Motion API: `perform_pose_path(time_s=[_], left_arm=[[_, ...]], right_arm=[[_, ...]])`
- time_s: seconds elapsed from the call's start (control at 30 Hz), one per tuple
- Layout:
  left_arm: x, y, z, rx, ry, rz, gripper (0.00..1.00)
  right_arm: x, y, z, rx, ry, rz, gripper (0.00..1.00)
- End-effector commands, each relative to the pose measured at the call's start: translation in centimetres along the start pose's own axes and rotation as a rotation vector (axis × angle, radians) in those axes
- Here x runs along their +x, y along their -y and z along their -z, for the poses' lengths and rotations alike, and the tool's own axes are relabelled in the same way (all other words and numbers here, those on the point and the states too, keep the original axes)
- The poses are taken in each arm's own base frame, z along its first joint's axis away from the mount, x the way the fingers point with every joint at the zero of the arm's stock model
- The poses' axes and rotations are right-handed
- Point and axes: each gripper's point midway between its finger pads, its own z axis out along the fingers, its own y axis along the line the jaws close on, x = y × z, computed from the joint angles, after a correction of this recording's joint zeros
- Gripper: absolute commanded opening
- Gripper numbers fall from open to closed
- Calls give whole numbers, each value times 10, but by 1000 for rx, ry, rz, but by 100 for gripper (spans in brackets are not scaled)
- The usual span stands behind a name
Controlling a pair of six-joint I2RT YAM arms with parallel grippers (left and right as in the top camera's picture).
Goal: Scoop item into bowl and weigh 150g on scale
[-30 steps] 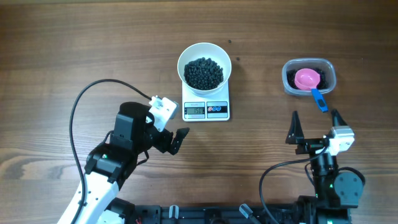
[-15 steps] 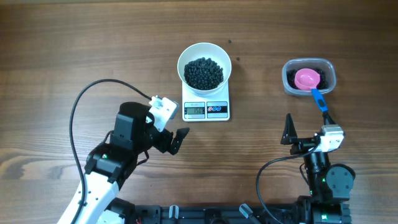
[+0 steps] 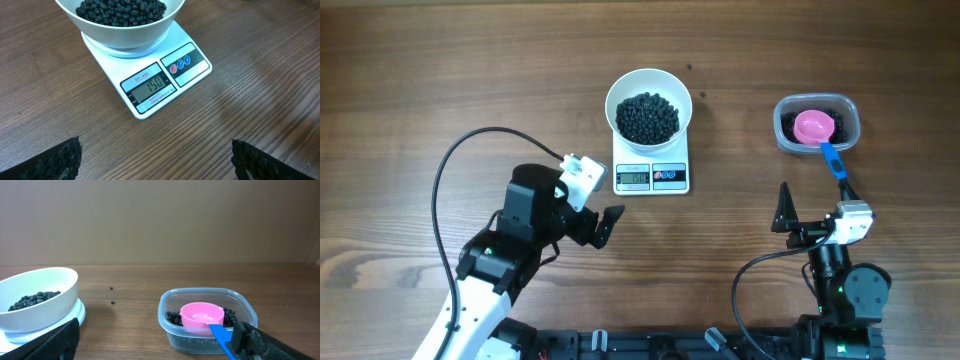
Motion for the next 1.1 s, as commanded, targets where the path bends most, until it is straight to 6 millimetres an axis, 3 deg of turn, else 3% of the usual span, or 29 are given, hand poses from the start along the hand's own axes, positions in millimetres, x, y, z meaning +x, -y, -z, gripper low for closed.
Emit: perform_pose_path(time_s=[0.0, 0.17, 0.33, 0.4, 0.53, 0.77, 1.07], left_arm=[[1, 0, 0, 10, 2, -6, 100], [0, 0, 0, 9, 6, -4, 100], [-18, -12, 3, -62, 76, -23, 100], [-29, -29, 16, -176, 132, 2, 100], [-49, -58, 61, -354, 314, 187, 100], [-32, -92, 109, -523, 592, 227, 100], [5, -106, 124, -644, 766, 223, 100]], right_arm=[[-4, 2, 1, 17, 20, 12, 100], [-4, 2, 1, 17, 19, 12, 100], [-4, 2, 1, 17, 20, 12, 100], [-4, 2, 1, 17, 20, 12, 100], [-4, 2, 1, 17, 20, 12, 100], [-4, 2, 1, 17, 20, 12, 100], [-4, 2, 1, 17, 20, 12, 100]])
